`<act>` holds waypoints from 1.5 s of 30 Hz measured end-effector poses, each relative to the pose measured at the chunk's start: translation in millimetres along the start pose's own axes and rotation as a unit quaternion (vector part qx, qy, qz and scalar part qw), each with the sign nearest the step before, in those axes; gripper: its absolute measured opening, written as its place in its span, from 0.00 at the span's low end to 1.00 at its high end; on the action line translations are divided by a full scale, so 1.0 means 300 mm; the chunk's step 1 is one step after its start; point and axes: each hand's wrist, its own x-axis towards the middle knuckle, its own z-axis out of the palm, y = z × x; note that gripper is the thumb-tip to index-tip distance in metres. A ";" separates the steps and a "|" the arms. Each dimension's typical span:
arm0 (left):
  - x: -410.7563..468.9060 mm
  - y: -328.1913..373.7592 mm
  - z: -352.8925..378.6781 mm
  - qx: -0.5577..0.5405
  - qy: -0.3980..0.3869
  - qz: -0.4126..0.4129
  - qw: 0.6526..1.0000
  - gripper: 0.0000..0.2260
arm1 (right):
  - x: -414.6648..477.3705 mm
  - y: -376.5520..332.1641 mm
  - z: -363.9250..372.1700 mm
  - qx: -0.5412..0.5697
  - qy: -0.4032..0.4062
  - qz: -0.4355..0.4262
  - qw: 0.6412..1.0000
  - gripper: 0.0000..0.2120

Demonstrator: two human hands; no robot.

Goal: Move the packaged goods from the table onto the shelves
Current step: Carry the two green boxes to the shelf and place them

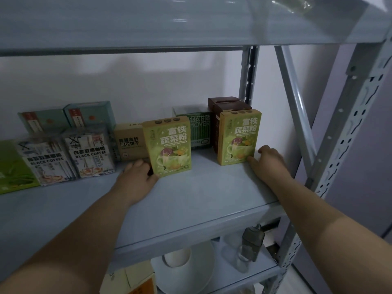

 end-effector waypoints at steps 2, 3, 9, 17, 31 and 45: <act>-0.033 0.041 -0.008 -0.021 -0.013 0.030 0.999 0.23 | -0.040 -0.011 -0.030 0.045 0.029 -0.004 0.999 0.26; -0.054 0.069 -0.014 -0.027 -0.020 0.042 0.999 0.26 | -0.061 -0.015 -0.045 0.085 0.040 -0.017 0.995 0.25; -0.117 0.290 0.000 -0.028 -0.061 0.098 0.993 0.30 | -0.237 -0.053 -0.097 0.271 -0.034 -0.123 0.954 0.24; -0.078 0.570 0.066 0.046 -0.081 0.079 0.993 0.23 | -0.198 0.023 -0.122 0.211 -0.122 -0.119 0.962 0.18; -0.038 0.658 0.091 0.038 -0.044 0.007 0.998 0.22 | -0.247 0.040 -0.042 0.014 0.141 -0.340 0.930 0.20; -0.076 0.654 0.086 -0.004 -0.009 0.019 1.000 0.17 | -0.264 0.024 -0.062 -0.036 0.054 -0.251 0.966 0.25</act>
